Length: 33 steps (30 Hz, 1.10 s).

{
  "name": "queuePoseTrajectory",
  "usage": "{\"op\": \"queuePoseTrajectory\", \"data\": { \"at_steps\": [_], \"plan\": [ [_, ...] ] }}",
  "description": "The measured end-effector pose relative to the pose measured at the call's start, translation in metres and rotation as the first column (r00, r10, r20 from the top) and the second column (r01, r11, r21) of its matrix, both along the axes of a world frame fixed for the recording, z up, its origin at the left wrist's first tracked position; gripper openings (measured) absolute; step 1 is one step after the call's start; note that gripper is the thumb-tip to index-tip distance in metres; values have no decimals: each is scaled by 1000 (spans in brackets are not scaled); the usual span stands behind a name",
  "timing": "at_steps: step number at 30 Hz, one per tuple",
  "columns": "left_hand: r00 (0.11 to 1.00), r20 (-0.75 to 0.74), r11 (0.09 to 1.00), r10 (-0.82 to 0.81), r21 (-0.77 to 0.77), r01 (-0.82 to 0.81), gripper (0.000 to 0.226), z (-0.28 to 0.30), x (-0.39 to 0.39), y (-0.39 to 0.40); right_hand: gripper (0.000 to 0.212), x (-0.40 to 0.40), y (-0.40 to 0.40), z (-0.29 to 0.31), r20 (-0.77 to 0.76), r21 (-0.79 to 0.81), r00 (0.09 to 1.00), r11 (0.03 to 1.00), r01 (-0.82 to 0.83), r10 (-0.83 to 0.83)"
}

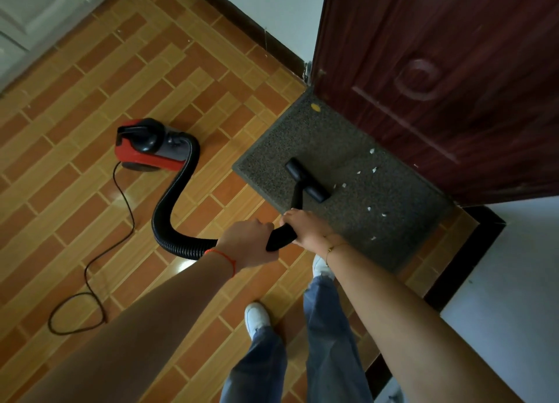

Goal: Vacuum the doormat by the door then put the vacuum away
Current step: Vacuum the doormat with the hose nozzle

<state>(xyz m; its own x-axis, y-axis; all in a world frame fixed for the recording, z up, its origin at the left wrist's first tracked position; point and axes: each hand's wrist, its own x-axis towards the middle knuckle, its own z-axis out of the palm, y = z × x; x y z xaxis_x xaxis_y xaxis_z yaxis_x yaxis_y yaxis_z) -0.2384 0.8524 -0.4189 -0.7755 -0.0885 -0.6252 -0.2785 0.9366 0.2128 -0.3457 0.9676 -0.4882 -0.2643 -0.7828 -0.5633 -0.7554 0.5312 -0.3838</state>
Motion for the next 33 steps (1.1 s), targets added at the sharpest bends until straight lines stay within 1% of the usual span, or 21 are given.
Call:
{"op": "queuePoseTrajectory", "data": {
  "at_steps": [5, 9, 12, 14, 17, 21, 27, 33],
  "plan": [
    [999, 19, 999, -43, -19, 44, 31, 9, 40, -7, 19, 43, -5, 7, 25, 2, 1000, 1000, 3, -3],
    [998, 30, 998, -59, -30, 60, 31, 13, 60, -10, 15, 64, -7, 9, 39, 1, 999, 1000, 12, -12],
    [998, 33, 998, -55, -28, 56, 31, 10, 68, -10, 10, 72, -7, 8, 25, 5, 1000, 1000, -8, 8],
    [998, 29, 999, -48, -24, 49, 31, 6, 69, -8, 10, 71, -7, 7, 21, 1, 999, 1000, -31, 31],
    [999, 11, 999, -43, -25, 44, 31, 1, 63, -5, 19, 63, -5, 5, 34, -8, 998, 999, -51, 51],
    [1000, 10, 1000, -8, -5, 8, 30, -5, 43, 3, 15, 40, 1, 2, -12, 9, 999, 999, -45, 45],
    [999, -8, 999, 52, 4, -52, 31, -14, -2, 15, 20, -10, 10, 2, -52, -7, 996, 997, -70, 70],
    [993, -2, 993, 118, 1, -118, 28, -16, -53, 27, 21, -64, 16, -2, -44, -14, 995, 996, -86, 86]
  ]
}}
